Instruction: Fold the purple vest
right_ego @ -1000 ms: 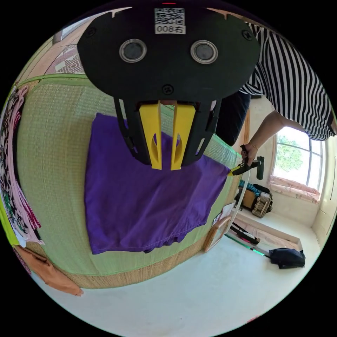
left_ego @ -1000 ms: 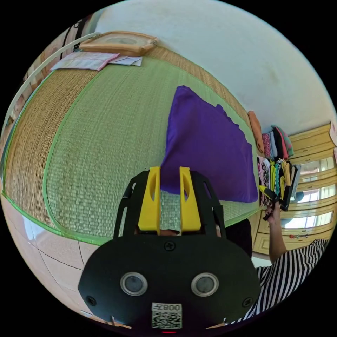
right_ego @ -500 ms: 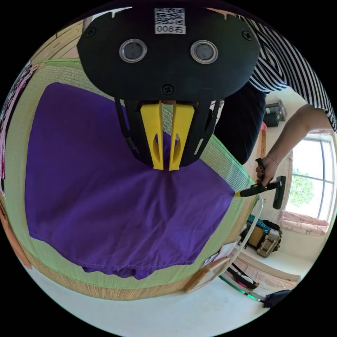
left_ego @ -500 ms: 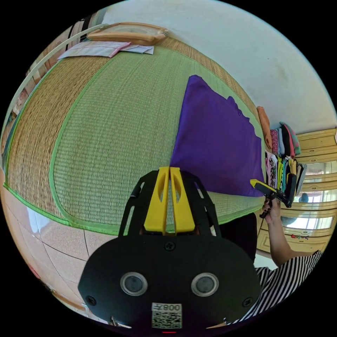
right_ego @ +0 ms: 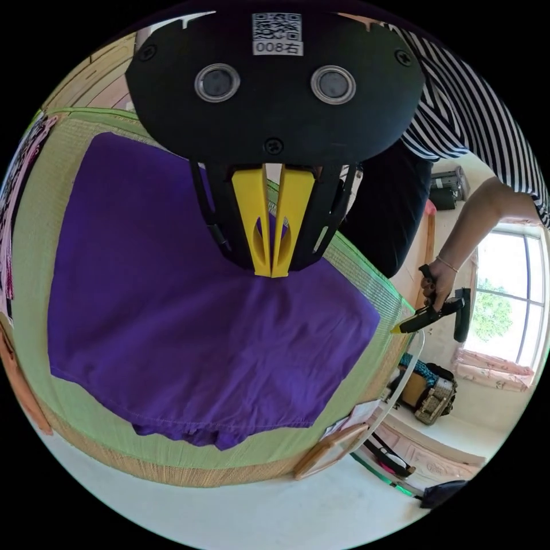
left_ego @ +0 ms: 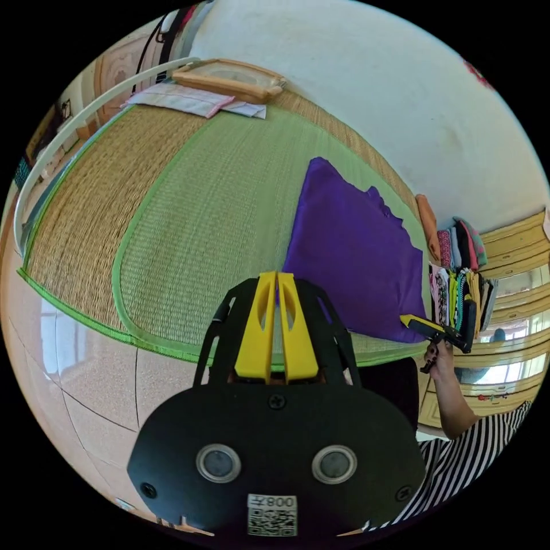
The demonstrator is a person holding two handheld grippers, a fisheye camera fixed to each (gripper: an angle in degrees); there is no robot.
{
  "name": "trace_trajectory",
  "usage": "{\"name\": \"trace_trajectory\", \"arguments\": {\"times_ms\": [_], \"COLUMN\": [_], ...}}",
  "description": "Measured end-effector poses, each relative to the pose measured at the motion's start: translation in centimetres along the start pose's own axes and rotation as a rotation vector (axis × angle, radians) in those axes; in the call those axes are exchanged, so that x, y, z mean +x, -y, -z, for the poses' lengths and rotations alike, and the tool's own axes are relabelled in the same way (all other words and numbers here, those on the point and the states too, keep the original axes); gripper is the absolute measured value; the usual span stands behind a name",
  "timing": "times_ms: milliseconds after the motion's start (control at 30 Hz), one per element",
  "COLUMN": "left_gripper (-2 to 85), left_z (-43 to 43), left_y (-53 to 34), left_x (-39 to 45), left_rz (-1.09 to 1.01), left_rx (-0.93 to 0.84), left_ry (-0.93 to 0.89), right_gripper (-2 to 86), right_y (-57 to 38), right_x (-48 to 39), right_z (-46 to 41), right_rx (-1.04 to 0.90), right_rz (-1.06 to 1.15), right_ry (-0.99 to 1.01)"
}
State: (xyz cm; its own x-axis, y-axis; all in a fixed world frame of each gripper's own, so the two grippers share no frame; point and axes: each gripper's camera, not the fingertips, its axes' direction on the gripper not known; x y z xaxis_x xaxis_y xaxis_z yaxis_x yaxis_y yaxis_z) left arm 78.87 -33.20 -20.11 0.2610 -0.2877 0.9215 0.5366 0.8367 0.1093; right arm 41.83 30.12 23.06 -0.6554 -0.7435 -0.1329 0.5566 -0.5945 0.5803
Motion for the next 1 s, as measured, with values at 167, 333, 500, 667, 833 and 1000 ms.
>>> {"name": "trace_trajectory", "arguments": {"times_ms": [167, 333, 500, 667, 833, 1000], "left_gripper": [0.2, 0.1, 0.1, 0.0, 0.0, 0.0], "left_z": [-1.7, -7.2, -11.9, -11.7, -9.8, -10.8], "left_y": [-0.6, -3.3, -7.1, -7.7, -8.3, -9.7], "left_x": [8.9, 21.2, 27.7, 29.3, 32.2, 35.3], "left_rz": [-0.233, -0.563, -0.779, -0.732, -0.714, -0.778], "left_rx": [-0.040, -0.228, -0.345, -0.331, -0.278, -0.307], "left_ry": [-0.160, -0.203, -0.005, -0.076, -0.103, -0.033], "right_gripper": [0.2, 0.2, 0.2, 0.2, 0.1, 0.1], "right_y": [3.7, 8.9, 10.3, 9.4, 9.8, 12.1], "right_x": [-0.1, -0.8, -1.9, -2.8, -1.9, -0.1], "right_z": [2.2, 0.6, -4.5, -5.1, -2.5, -2.1], "right_rx": [0.099, 0.087, 0.008, 0.024, 0.113, 0.119], "right_rz": [-0.007, 0.003, 0.037, 0.046, 0.013, -0.007], "right_ry": [-0.009, -0.170, -0.308, -0.347, -0.247, -0.212]}}
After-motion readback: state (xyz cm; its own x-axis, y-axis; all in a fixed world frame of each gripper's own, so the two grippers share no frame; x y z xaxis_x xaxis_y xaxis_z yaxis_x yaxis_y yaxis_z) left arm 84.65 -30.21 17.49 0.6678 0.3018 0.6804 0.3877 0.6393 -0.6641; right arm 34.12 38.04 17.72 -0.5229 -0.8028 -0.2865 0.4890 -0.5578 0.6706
